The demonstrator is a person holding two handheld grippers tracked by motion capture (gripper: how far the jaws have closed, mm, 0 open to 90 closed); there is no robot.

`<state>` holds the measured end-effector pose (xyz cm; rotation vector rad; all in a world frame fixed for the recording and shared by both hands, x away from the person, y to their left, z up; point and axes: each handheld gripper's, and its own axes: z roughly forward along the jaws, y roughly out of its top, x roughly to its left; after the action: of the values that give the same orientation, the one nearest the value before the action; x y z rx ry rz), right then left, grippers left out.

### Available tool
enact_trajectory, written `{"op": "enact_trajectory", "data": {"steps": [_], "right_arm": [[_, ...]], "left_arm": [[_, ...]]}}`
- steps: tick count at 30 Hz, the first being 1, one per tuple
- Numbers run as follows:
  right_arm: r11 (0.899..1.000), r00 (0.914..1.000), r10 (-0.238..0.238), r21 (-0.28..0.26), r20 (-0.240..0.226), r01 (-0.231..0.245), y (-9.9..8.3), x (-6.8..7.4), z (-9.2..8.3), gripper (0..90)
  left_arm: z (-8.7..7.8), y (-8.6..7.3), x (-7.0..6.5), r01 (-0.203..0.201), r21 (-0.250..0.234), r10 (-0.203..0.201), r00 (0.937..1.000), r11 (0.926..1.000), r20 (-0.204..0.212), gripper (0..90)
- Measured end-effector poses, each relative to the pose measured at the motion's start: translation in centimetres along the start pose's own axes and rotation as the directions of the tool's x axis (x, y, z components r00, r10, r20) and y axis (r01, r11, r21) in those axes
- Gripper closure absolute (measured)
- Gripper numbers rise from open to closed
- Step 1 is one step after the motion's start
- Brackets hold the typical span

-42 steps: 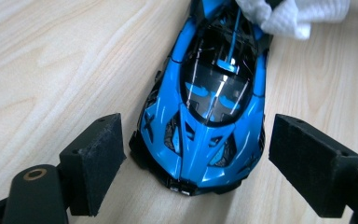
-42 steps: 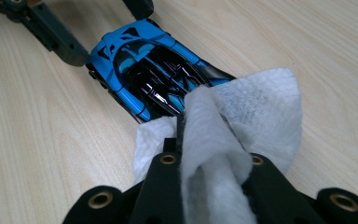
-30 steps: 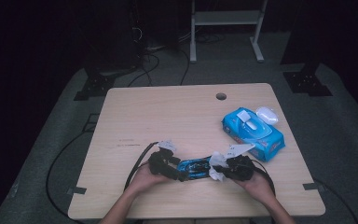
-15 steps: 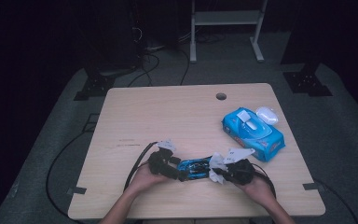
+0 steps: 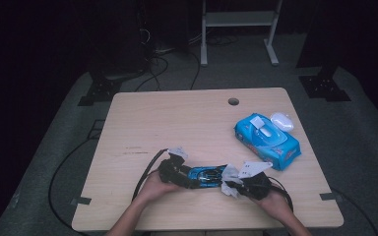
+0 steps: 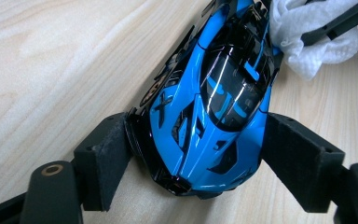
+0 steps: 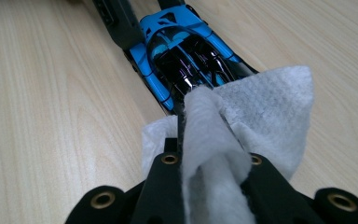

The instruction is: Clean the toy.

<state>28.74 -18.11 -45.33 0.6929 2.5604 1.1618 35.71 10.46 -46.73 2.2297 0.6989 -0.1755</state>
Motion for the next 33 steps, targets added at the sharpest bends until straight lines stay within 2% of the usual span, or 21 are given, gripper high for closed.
{"op": "enact_trajectory", "data": {"steps": [3,5,12,15,20,22,26,29,33], "right_arm": [[1.000,1.0000,0.006,-0.013,-0.002,-0.006,-0.3,0.0,-0.1,85.1],[1.000,0.9999,0.011,-0.013,-0.007,-0.011,-0.5,0.1,-0.2,85.2],[0.999,0.9980,0.052,-0.013,-0.036,-0.052,-0.9,0.1,-0.5,85.1],[0.997,0.9966,0.070,-0.022,-0.044,-0.071,-1.1,-0.1,-0.5,85.2],[0.994,0.9933,0.100,-0.032,-0.059,-0.102,-1.3,-0.4,-0.6,85.3],[0.993,0.9923,0.107,-0.037,-0.062,-0.109,-1.4,-0.5,-0.6,85.3],[0.993,0.9909,0.112,-0.035,-0.075,-0.114,-1.5,-0.6,-0.6,85.5],[0.992,0.9897,0.119,-0.031,-0.080,-0.122,-1.6,-0.6,-0.7,85.5],[0.992,0.9889,0.123,-0.027,-0.084,-0.125,-1.6,-0.6,-0.7,85.4]], "left_arm": [[-0.1,0.0,-0.4,-0.024,-0.004,0.024,0.9997,0.9997,-0.009,25.1],[-0.3,0.0,-0.5,-0.038,-0.017,0.038,0.9992,0.9991,-0.013,29.1],[-0.4,-0.2,-0.6,-0.057,-0.037,0.056,0.9983,0.9977,-0.016,36.4],[-0.4,-0.3,-0.7,-0.051,-0.053,0.050,0.9986,0.9973,-0.018,41.5],[-0.2,-0.5,-0.5,-0.025,-0.066,0.025,0.9997,0.9975,0.000,41.0],[-0.1,-0.5,-0.3,-0.002,-0.068,0.004,0.9998,0.9977,0.017,40.8],[0.2,-0.4,-0.2,0.016,-0.063,-0.012,0.9980,0.9979,0.062,39.9],[0.5,-0.2,-0.8,-0.011,-0.059,0.014,0.9985,0.9982,0.053,39.2],[0.4,-0.4,-0.9,-0.028,-0.073,0.032,0.9981,0.9970,0.053,41.6]]}}
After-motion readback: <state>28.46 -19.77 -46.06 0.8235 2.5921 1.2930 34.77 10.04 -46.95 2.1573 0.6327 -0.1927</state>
